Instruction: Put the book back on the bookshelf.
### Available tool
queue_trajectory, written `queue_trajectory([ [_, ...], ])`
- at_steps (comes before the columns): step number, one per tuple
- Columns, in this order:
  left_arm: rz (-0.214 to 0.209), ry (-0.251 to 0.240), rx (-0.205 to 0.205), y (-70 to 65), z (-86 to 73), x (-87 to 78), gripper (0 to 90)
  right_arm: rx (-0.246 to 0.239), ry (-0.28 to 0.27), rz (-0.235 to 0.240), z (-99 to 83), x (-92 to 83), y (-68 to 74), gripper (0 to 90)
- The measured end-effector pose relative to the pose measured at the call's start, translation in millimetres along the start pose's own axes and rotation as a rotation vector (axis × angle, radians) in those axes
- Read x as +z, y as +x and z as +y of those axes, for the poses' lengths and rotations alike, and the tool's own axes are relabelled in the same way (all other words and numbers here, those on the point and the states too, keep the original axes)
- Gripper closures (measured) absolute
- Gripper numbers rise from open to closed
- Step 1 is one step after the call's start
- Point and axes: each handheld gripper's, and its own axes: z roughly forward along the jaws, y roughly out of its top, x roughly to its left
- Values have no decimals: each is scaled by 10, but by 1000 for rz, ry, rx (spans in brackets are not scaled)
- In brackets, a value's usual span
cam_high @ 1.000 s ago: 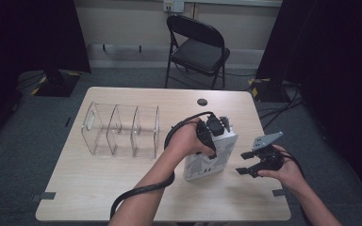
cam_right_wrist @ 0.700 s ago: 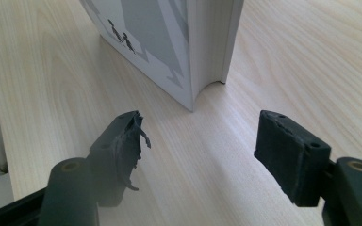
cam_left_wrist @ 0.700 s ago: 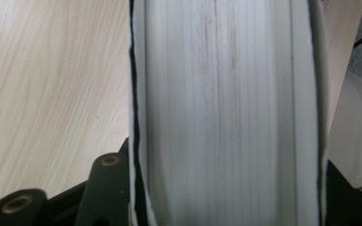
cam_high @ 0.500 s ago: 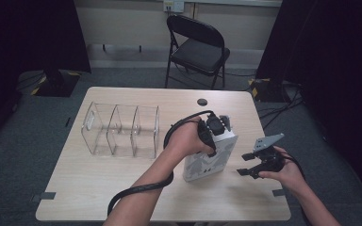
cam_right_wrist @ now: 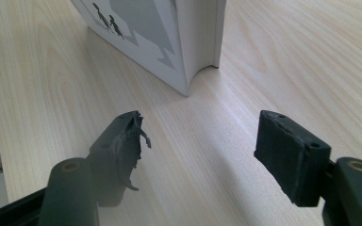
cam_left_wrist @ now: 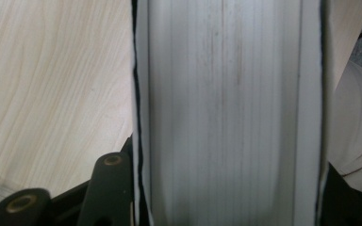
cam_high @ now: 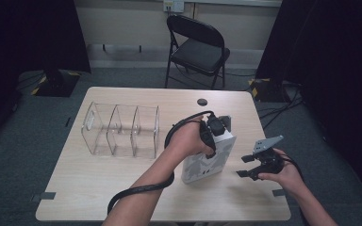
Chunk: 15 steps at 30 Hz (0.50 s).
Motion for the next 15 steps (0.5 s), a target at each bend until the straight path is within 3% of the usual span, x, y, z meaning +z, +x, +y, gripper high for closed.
queue_trajectory([
  [6,1,16,-20,-22,10,-6,533,1,-6,4,-18,9,7,310],
  [10,-6,33,-62,-32,16,-28,533,13,-9,2,-49,-4,-5,310],
  [15,3,52,-67,-51,21,-54,533,14,-18,4,-81,20,8,300],
])
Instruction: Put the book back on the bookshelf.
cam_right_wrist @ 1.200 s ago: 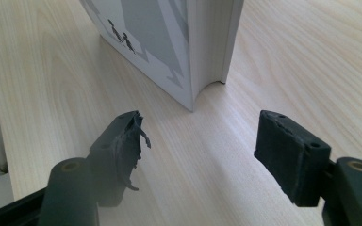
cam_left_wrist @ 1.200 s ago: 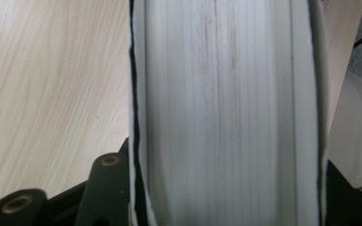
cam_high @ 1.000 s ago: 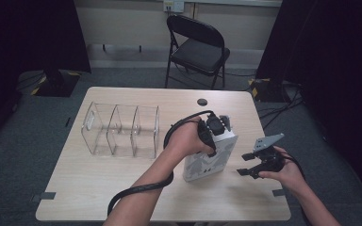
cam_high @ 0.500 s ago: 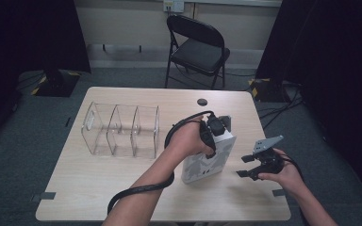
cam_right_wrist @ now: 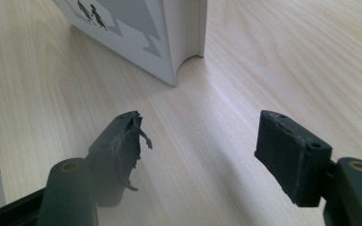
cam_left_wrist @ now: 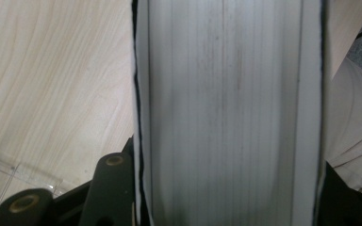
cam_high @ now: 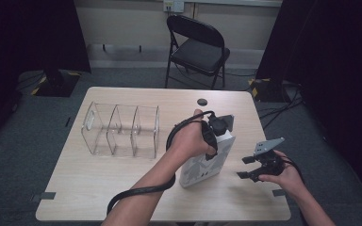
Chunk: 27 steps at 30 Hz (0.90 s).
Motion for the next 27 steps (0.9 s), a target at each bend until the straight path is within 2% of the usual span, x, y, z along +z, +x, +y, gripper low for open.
queue_trajectory([
  [4,0,18,-19,-1,-19,-38,534,0,11,-18,-41,58,35,263],
  [5,-1,8,-21,-2,-31,-44,534,-1,6,-19,-49,71,37,250],
  [8,-7,6,-41,13,-62,-86,534,26,0,-19,-78,122,51,218],
  [12,7,7,-45,22,-88,-130,534,38,-6,-36,-109,183,64,176],
  [13,5,3,-58,20,-102,-146,534,47,-13,-43,-120,200,70,161],
  [14,10,9,-55,34,-118,-180,533,61,-20,-60,-147,240,79,140],
  [21,12,-1,-87,71,-219,-268,533,81,-33,-99,-243,363,119,137],
  [23,12,10,-83,87,-236,-287,533,71,-23,-96,-251,378,133,137],
  [27,11,4,-105,96,-281,-303,533,48,-11,-117,-270,406,161,137],
])
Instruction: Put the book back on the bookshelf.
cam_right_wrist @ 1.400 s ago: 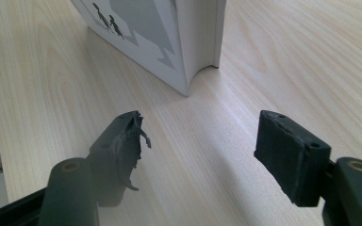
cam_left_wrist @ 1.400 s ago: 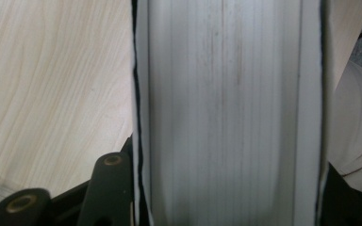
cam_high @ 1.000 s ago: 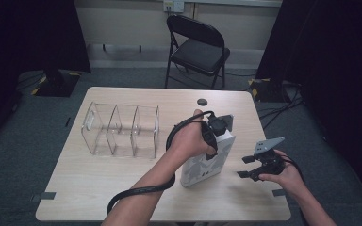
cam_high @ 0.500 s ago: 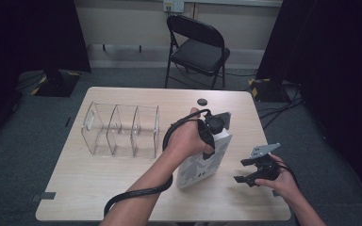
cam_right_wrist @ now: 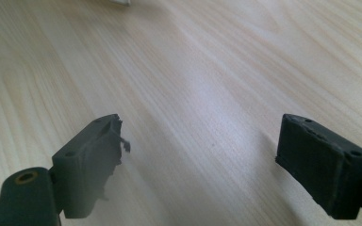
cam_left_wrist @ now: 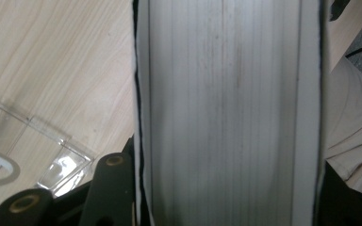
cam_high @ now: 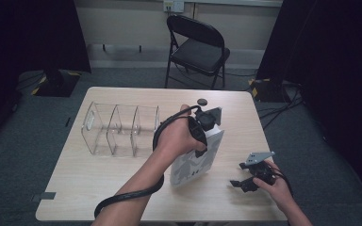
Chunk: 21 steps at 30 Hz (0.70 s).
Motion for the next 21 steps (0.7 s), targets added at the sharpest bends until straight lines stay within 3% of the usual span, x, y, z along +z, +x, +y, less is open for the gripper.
queue_trajectory([
  [5,9,9,-4,34,-76,-40,533,-9,3,-14,-42,36,15,137],
  [7,3,6,-25,42,-121,-55,533,-15,13,-36,-45,33,24,132],
  [10,7,18,-15,53,-148,-68,534,-17,7,-53,-60,37,32,127],
  [12,-1,27,-34,66,-178,-69,534,0,-34,-67,-101,45,42,123],
  [13,-2,27,-24,74,-187,-68,534,10,-61,-74,-125,53,45,123],
  [16,0,16,-40,65,-222,-60,534,15,-92,-77,-160,57,44,121],
  [17,5,21,-20,73,-231,-66,534,18,-107,-80,-174,63,44,122],
  [21,2,13,-40,67,-262,-74,534,16,-114,-82,-183,64,39,121],
])
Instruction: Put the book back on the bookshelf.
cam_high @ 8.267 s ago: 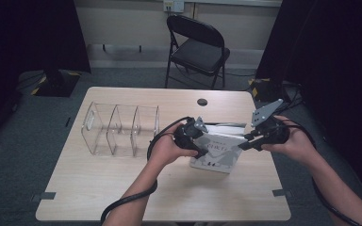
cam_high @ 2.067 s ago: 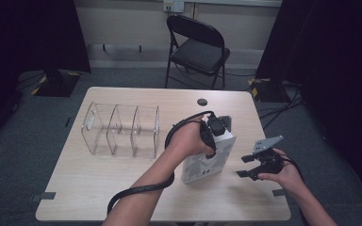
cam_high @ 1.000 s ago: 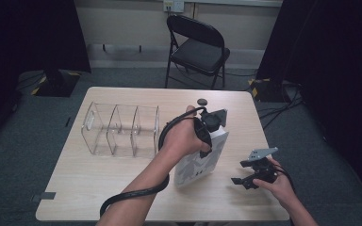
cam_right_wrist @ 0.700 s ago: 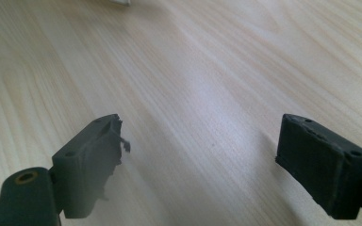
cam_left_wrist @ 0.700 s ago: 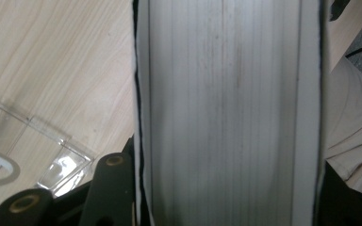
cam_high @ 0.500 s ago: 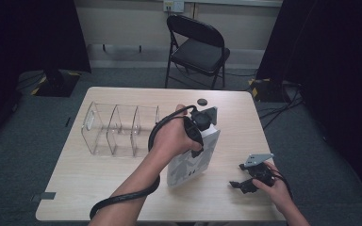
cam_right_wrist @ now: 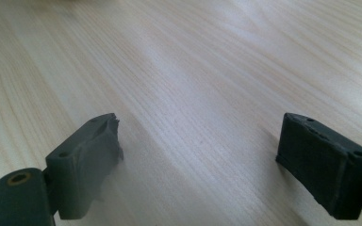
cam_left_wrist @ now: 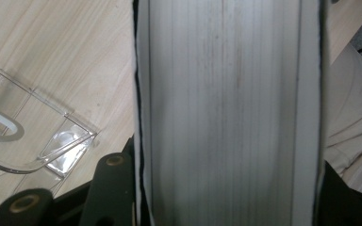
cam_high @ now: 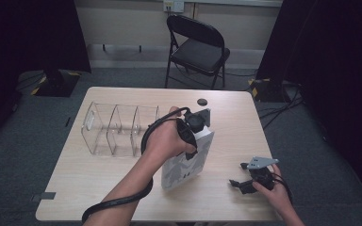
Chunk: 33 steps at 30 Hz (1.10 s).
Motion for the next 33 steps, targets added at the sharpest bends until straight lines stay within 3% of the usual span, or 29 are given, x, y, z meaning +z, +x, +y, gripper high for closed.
queue_trajectory([
  [1,-1,6,14,7,-14,-8,533,0,1,1,0,0,0,121],
  [5,-8,-10,-20,25,-79,-14,533,-1,0,0,0,0,0,121],
  [14,3,1,-24,75,-221,-57,533,-1,0,0,0,1,-1,120],
  [19,7,8,-36,111,-274,-83,534,-2,-1,1,0,1,-2,120],
  [21,3,-1,-59,130,-314,-98,534,1,0,1,0,0,0,121],
  [33,11,19,-73,214,-442,-154,533,-2,-1,1,0,2,-2,121],
])
